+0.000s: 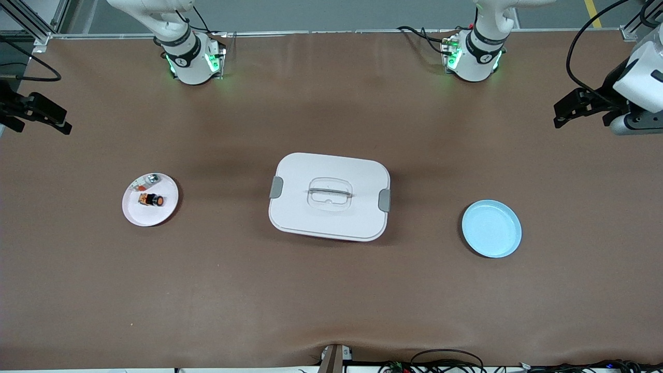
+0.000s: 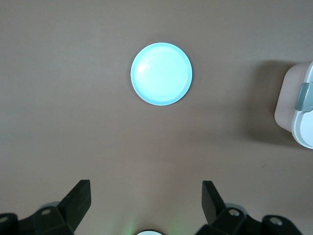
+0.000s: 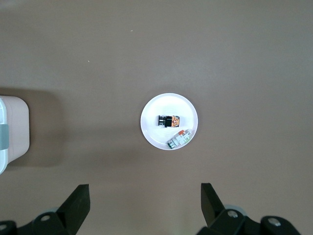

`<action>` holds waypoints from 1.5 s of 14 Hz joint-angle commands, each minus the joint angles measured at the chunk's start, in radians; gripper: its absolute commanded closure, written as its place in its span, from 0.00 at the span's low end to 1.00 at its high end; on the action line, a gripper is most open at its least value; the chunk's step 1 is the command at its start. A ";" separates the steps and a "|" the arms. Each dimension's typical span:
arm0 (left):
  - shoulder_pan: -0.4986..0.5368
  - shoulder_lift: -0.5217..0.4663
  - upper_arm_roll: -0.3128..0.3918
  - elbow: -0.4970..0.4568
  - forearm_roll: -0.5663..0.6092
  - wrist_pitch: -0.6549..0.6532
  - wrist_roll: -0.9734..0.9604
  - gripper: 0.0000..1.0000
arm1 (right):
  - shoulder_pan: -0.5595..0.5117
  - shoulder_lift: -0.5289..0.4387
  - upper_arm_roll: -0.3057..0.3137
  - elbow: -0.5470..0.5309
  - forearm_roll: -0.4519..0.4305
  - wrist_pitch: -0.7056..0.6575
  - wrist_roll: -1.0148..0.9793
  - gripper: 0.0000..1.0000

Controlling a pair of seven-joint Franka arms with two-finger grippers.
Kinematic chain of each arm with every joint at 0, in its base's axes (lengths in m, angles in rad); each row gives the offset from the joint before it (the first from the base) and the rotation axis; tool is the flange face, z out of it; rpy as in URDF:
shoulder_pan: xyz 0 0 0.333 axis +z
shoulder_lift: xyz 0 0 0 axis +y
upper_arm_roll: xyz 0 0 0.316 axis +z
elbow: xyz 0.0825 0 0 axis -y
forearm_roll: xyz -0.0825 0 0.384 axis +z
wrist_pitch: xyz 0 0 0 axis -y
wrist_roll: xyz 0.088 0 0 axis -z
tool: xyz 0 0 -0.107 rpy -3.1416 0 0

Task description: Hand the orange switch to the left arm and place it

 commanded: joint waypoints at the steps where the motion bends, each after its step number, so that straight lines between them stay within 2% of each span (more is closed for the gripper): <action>1: -0.003 0.012 -0.004 0.022 0.020 -0.002 0.004 0.00 | -0.006 0.033 -0.001 0.018 -0.004 -0.022 -0.006 0.00; 3: -0.002 0.011 -0.004 0.022 0.020 -0.002 0.006 0.00 | -0.006 0.049 -0.001 0.013 -0.010 -0.068 -0.007 0.00; 5: -0.002 0.011 -0.002 0.022 0.020 -0.002 0.013 0.00 | -0.008 0.068 -0.001 -0.011 -0.042 -0.057 -0.009 0.00; 8: 0.001 0.017 -0.002 0.024 0.020 -0.001 0.012 0.00 | -0.023 0.073 -0.003 -0.115 -0.053 0.076 -0.009 0.00; 11: 0.001 0.019 -0.004 0.024 0.020 0.008 0.012 0.00 | -0.026 0.073 -0.001 -0.196 -0.053 0.153 -0.025 0.00; 16: 0.006 0.019 -0.002 0.021 0.020 0.011 0.010 0.00 | -0.031 0.084 -0.001 -0.425 -0.052 0.441 -0.033 0.00; 21: 0.004 0.015 -0.002 0.021 0.020 0.004 0.006 0.00 | -0.068 0.196 -0.001 -0.450 -0.039 0.524 -0.093 0.00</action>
